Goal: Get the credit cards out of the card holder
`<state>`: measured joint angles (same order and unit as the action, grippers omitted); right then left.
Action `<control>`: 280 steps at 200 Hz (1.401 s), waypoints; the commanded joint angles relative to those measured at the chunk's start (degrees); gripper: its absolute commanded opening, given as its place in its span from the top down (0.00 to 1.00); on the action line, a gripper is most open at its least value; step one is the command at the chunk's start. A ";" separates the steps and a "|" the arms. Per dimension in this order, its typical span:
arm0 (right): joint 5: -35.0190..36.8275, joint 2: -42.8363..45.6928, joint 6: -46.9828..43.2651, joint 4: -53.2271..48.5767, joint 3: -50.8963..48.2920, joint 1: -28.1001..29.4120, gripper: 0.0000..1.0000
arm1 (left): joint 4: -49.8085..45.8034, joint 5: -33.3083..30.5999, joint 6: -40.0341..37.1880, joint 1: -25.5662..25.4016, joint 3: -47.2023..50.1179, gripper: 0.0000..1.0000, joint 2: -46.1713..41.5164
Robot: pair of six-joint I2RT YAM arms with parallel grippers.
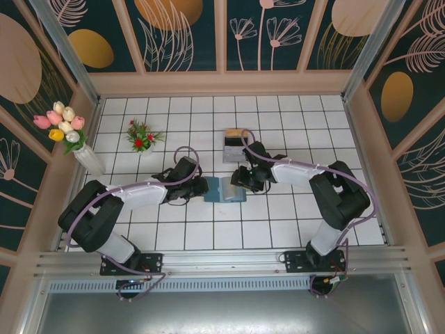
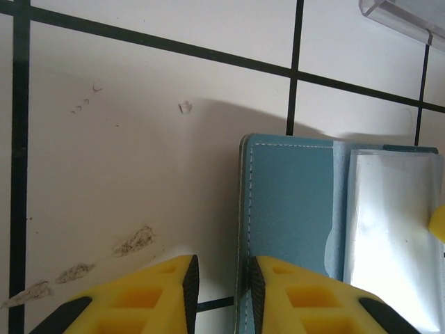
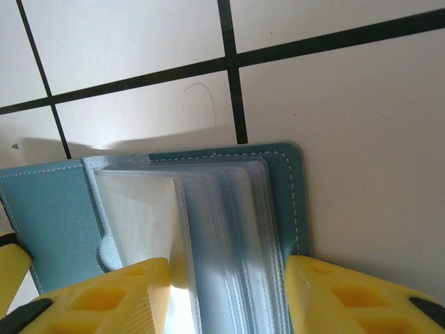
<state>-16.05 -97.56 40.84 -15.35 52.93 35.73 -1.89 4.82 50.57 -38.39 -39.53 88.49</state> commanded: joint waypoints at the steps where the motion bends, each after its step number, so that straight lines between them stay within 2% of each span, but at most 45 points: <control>1: 1.72 -1.00 -0.28 -1.91 -0.42 -0.18 0.48 | 0.21 -0.85 -0.49 -0.21 0.68 0.71 0.59; 15: -1.43 -1.05 -1.04 0.06 -0.67 -0.03 0.48 | 0.42 -0.56 -0.48 -0.22 0.58 0.71 0.63; 45: -13.82 0.44 -0.99 7.79 -1.57 0.00 0.49 | 1.14 0.01 -0.47 -0.23 0.59 0.72 0.72; 99: -25.36 5.11 -0.48 16.04 -3.36 -0.44 0.49 | 3.17 2.24 -1.58 0.57 1.12 0.74 0.81; 203: -28.91 1.09 -0.19 19.44 -0.70 0.83 0.51 | 3.91 3.75 -1.69 1.42 1.05 0.80 1.16; 228: -28.92 -0.21 -0.46 19.48 -0.13 1.01 0.55 | 4.08 4.19 -1.68 1.52 0.95 0.83 1.08; 280: -24.08 -2.02 -3.22 14.62 1.80 1.38 0.56 | 3.91 4.23 -1.63 1.70 1.25 0.84 0.20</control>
<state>-42.74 -98.06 40.34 1.87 52.07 36.56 1.34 8.56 49.67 -37.06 -38.98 89.17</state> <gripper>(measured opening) 0.438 0.160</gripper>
